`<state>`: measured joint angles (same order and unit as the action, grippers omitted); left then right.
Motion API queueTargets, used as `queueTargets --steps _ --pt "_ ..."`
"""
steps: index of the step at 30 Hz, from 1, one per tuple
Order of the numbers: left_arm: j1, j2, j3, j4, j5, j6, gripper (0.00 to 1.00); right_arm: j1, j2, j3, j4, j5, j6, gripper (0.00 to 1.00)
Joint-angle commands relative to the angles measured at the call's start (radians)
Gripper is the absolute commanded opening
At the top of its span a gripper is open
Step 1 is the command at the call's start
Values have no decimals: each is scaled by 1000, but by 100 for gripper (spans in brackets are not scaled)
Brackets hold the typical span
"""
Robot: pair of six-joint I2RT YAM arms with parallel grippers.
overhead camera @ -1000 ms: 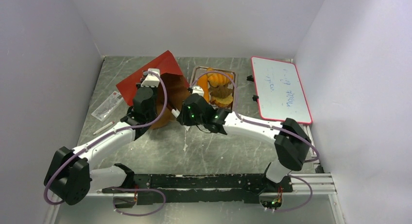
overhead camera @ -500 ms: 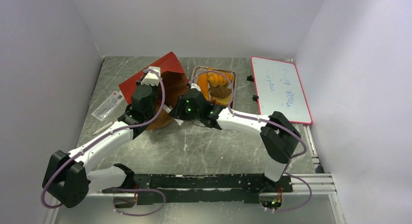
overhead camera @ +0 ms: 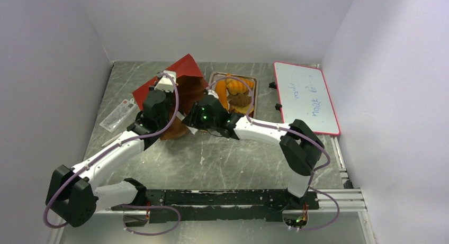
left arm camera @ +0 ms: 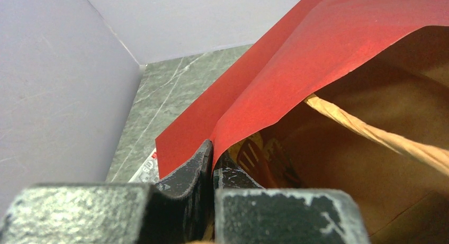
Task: Take the fake bread out of the paper bag
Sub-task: Take out the fake bread from the paper bag.
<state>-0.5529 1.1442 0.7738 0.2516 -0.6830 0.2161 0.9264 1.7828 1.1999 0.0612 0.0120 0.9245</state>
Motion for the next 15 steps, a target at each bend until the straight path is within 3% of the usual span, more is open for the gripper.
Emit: queueTargets --steps 1,15 --pt "-7 -30 37 6 29 -18 7 -8 -21 -5 36 21 19 38" --pt "-7 -39 21 16 37 -9 7 -11 18 27 -15 21 26 40"
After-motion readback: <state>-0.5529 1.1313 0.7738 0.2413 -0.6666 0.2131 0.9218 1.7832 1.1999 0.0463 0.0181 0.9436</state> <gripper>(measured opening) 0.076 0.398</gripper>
